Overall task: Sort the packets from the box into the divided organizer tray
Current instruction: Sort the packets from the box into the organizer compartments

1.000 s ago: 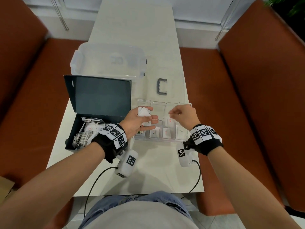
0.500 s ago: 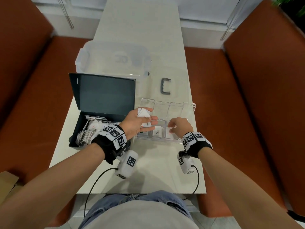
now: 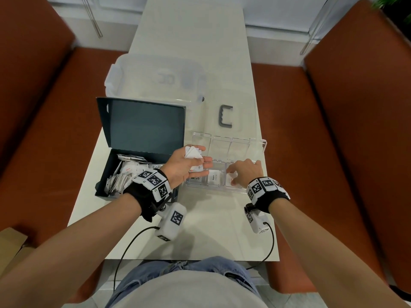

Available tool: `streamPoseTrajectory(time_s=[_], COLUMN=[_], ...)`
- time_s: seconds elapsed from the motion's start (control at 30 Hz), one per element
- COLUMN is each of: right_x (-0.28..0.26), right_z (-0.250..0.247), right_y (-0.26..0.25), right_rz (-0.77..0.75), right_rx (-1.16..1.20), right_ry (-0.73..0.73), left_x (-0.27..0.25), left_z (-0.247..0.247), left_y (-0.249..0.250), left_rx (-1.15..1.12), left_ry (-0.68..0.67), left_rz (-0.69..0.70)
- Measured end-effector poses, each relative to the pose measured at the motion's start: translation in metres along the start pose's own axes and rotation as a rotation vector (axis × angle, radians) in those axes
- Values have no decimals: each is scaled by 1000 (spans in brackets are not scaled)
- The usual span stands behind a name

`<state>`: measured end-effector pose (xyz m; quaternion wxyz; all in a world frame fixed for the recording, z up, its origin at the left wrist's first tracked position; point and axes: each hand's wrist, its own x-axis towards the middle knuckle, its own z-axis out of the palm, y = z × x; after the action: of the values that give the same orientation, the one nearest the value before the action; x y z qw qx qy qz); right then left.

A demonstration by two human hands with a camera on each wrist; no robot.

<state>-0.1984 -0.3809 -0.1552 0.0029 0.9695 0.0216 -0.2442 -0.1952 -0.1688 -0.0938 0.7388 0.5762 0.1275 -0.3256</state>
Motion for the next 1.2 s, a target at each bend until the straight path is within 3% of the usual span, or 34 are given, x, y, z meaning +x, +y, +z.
streamPoseTrajectory(time_s=[0.37, 0.5, 0.6, 0.8, 1.0, 1.2], right_x=[-8, -18, -27, -39, -41, -37], right_z=[-18, -43, -64, -81, -80, -79], right_y=[-4, 1, -5, -36, -42, -24], right_rz=[-18, -28, -77, -188, -144, -112], right_rx=[2, 163, 451, 705, 810, 865], right_ry=[-54, 72, 211, 308, 287, 181], left_x=[1, 2, 2, 5, 7, 10], left_z=[-4, -2, -1, 2, 7, 17], left_y=[-3, 2, 6, 7, 0, -7], left_rx=[-37, -105, -199, -204, -65, -12], left_ry=[4, -8, -60, -120, -59, -44], left_rz=[-7, -40, -92, -56, 76, 83])
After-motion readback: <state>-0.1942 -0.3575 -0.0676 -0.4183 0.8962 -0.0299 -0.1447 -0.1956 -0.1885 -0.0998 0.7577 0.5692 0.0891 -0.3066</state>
